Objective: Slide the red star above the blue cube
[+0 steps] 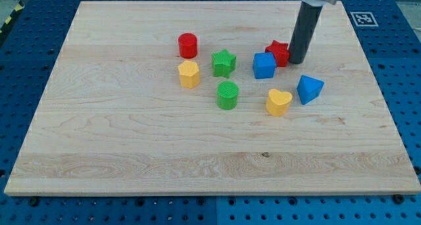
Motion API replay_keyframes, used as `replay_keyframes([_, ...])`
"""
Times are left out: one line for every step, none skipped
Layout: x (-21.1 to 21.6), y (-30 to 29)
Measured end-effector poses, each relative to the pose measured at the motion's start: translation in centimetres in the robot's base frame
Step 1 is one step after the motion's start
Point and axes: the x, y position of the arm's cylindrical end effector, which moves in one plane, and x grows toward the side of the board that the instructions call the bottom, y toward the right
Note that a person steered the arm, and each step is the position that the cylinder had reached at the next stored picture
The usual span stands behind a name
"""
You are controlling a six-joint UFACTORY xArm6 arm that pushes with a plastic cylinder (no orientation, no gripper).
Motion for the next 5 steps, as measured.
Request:
replay_keyframes([3.1,0.7])
replay_keyframes([2.6,-2.0])
replay_keyframes([1.4,-4.0])
replay_keyframes([0.7,-4.0])
replay_keyframes([-0.9,-4.0])
